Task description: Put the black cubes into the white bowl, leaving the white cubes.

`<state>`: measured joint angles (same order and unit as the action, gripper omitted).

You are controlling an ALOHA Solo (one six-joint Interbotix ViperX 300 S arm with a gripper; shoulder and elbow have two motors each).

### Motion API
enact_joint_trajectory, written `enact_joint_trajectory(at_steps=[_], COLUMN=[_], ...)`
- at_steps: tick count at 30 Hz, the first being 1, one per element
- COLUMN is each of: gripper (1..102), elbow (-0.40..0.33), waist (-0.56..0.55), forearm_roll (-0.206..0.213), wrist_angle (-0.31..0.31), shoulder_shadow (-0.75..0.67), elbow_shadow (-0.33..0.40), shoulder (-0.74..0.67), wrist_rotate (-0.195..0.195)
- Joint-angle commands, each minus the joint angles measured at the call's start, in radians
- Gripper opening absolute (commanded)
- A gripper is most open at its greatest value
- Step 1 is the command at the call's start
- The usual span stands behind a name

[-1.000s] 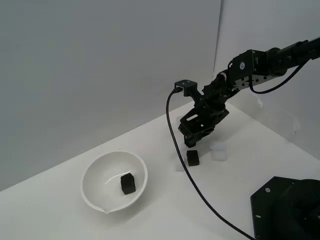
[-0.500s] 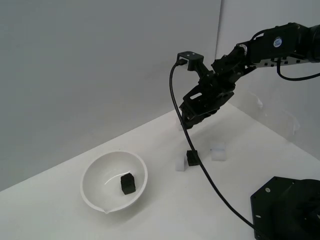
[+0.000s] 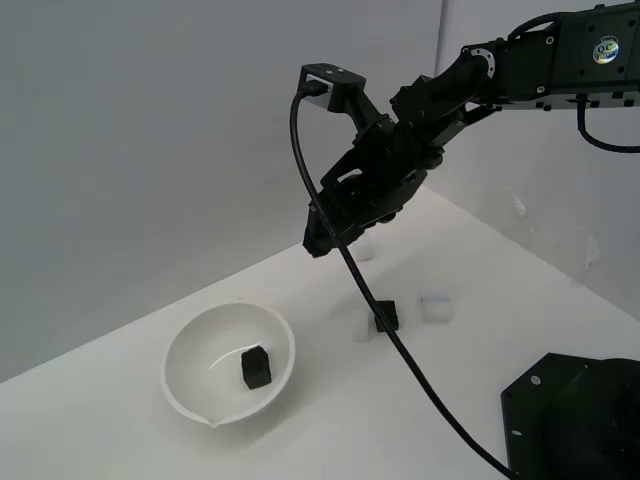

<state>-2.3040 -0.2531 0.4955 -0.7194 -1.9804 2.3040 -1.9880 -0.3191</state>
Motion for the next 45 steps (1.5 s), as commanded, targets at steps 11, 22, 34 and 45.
enact_joint_trajectory(at_steps=[11,22,34,45], gripper=[3,20,99,100], elbow=[0.097,0.135,0.135,0.107], waist=[-0.232,-0.33,-0.328,-0.282], forearm_roll=[0.075,0.137,0.143,0.124], wrist_angle=[0.06,0.089,0.091,0.08], shoulder_shadow=[0.074,0.13,0.152,0.124], elbow_shadow=[-0.101,-0.14,-0.14,-0.11], shoulder=[0.081,0.137,0.158,0.132], wrist_rotate=[0.032,0.032,0.032,0.025])
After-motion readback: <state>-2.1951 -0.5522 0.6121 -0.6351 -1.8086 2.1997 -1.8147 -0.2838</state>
